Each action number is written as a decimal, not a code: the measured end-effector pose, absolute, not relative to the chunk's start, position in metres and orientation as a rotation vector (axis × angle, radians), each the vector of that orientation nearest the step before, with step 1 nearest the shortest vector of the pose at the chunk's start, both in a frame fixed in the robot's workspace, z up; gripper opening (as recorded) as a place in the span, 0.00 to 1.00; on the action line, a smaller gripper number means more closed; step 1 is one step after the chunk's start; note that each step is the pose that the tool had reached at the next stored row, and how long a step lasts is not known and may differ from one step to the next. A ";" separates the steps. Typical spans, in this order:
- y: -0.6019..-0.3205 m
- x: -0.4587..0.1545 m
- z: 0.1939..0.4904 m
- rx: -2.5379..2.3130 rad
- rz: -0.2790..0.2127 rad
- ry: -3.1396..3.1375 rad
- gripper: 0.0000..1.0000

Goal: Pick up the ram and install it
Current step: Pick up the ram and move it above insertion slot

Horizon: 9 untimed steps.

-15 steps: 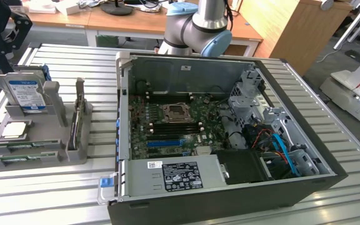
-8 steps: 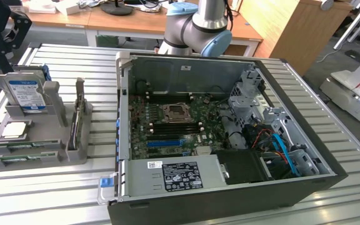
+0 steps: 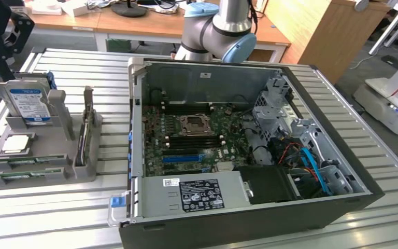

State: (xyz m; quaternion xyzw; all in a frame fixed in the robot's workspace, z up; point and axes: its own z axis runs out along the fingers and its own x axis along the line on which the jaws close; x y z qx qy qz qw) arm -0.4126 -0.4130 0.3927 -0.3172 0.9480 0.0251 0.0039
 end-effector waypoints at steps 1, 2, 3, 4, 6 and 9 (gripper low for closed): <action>-0.413 -0.413 0.393 -1.007 0.079 2.967 0.11; -0.413 -0.413 0.393 -1.020 0.079 2.963 0.11; -0.413 -0.413 0.393 -1.032 0.079 2.959 0.11; -0.413 -0.413 0.393 -1.045 0.079 2.954 0.11; -0.413 -0.413 0.393 -1.071 0.079 2.945 0.11; -0.413 -0.413 0.393 -1.110 0.079 2.932 0.11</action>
